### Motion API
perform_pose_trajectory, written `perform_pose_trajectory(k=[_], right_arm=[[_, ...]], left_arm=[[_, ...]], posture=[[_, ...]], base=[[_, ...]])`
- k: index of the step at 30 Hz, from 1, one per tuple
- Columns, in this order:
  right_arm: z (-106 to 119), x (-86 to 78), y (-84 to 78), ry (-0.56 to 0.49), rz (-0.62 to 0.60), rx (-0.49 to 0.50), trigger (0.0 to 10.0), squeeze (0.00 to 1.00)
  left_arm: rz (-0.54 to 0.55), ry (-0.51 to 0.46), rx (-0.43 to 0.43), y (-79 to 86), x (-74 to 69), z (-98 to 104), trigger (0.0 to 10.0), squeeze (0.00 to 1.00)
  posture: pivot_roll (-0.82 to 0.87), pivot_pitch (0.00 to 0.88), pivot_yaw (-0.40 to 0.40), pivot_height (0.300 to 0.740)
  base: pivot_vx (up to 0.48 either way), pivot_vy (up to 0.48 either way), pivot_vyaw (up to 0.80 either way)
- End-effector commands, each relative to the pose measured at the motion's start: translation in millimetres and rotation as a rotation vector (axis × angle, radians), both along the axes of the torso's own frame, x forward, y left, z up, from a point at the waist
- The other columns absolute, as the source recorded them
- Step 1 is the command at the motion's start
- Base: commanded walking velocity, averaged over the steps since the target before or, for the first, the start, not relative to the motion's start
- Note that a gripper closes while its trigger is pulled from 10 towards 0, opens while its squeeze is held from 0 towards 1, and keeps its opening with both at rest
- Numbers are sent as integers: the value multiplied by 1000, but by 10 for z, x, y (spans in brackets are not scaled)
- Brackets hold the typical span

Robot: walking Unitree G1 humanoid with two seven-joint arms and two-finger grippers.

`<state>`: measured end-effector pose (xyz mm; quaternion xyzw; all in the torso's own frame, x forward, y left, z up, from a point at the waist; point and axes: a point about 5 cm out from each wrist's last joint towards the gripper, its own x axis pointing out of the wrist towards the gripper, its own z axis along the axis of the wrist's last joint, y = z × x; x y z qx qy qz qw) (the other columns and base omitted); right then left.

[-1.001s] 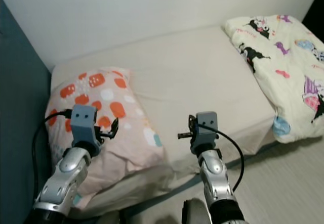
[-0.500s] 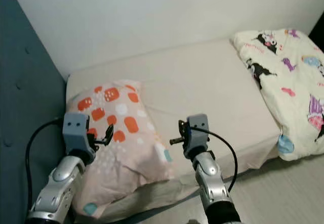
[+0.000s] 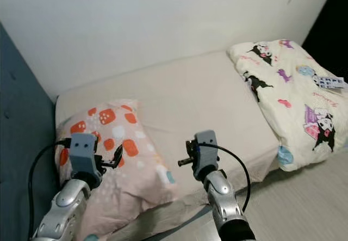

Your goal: Clean up the room

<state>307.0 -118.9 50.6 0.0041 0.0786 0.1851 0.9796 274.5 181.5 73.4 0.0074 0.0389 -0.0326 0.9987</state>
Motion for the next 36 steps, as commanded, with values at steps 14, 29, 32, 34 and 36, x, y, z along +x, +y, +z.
perform_pose_trajectory(k=[14, 29, 32, 34, 36], right_arm=[[-753, -443, -176, 346, -180, -135, 10000, 0], [-900, -567, -308, 440, -209, -157, 10000, 0], [-916, -578, -347, 452, -227, -157, 10000, 0], [-914, -576, -354, 452, -233, -148, 10000, 0], [-912, -574, -357, 451, -237, -142, 10000, 0]], left_arm=[[-50, 358, 27, -82, -360, -903, 10000, 0], [-8, 408, 88, -37, -487, -1086, 10000, 0], [-16, 401, 81, -61, -466, -1088, 10000, 0], [-16, 397, 76, -70, -455, -1083, 10000, 0], [-16, 394, 73, -74, -448, -1080, 10000, 0]], posture=[[28, 56, -53, 726], [29, 58, -59, 726], [31, 57, -63, 726], [31, 57, -63, 726], [30, 57, -63, 726]], base=[[0, 0, 0], [0, 0, 0], [0, 0, 0], [0, 0, 0], [0, 0, 0]])
